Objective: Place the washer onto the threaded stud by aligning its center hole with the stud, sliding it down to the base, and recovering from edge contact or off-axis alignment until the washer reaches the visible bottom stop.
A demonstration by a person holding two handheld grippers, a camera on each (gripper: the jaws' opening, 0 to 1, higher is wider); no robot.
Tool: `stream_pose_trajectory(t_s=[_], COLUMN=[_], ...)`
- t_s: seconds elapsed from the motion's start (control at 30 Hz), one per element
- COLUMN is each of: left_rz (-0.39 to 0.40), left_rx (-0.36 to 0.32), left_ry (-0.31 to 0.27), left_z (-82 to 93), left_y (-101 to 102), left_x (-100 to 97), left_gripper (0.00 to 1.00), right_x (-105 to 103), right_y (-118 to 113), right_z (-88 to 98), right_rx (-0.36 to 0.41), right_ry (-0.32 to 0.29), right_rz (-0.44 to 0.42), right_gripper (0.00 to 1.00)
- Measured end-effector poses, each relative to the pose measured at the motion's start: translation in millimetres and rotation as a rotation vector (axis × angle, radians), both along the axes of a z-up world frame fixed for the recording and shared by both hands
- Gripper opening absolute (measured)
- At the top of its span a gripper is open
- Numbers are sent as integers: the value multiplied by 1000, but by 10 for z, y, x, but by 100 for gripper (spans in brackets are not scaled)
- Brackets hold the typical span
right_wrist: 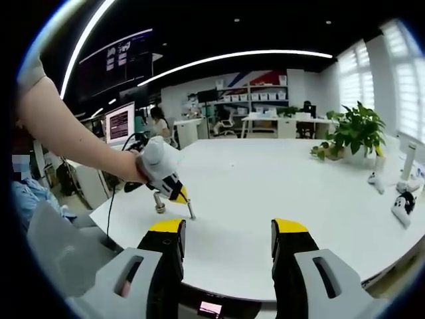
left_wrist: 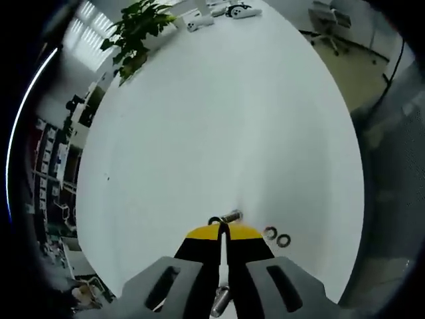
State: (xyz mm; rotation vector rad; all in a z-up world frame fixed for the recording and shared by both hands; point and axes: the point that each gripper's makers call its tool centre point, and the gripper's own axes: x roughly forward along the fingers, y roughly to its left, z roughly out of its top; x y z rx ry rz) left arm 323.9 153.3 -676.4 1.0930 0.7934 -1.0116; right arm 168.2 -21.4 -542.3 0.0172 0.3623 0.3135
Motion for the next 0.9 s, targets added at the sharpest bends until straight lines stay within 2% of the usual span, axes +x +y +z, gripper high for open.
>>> stream_pose_trajectory(t_s=[0.07, 0.13, 0.17, 0.5, 0.53, 0.57, 0.67, 0.7, 0.8, 0.9], left_rz=[40, 94, 101, 37, 23, -22, -70, -83, -77, -106], left_rx=[-47, -110, -114, -70, -59, -23, 15, 28, 20, 38], left_ry=[-4, 21, 21, 14, 11, -21, -23, -45, -40, -51], left_z=[30, 53, 62, 24, 18, 23, -13, -4, 2, -7], left_y=[4, -6, 6, -1, -4, -1, -18, -15, -32, -46], left_x=[44, 52, 65, -6, -18, -2, -52, -34, -44, -67], left_gripper=[0, 0, 0, 0, 0, 0, 0, 0, 0, 0], right_x=[2, 0, 0, 4, 3, 2, 0, 0, -1, -3], right_y=[2, 8, 9, 13, 10, 6, 0, -1, 2, 1], right_z=[2, 0, 3, 4, 2, -1, 1, 1, 4, 1], right_rx=[2, 2, 1, 10, 11, 10, 16, 15, 14, 14], right_ry=[0, 0, -1, -1, -1, 0, 1, 1, 0, 0], right_rz=[1, 4, 5, 6, 5, 3, -1, -1, 0, 0], right_gripper=[54, 54, 54, 54, 54, 54, 54, 54, 54, 54])
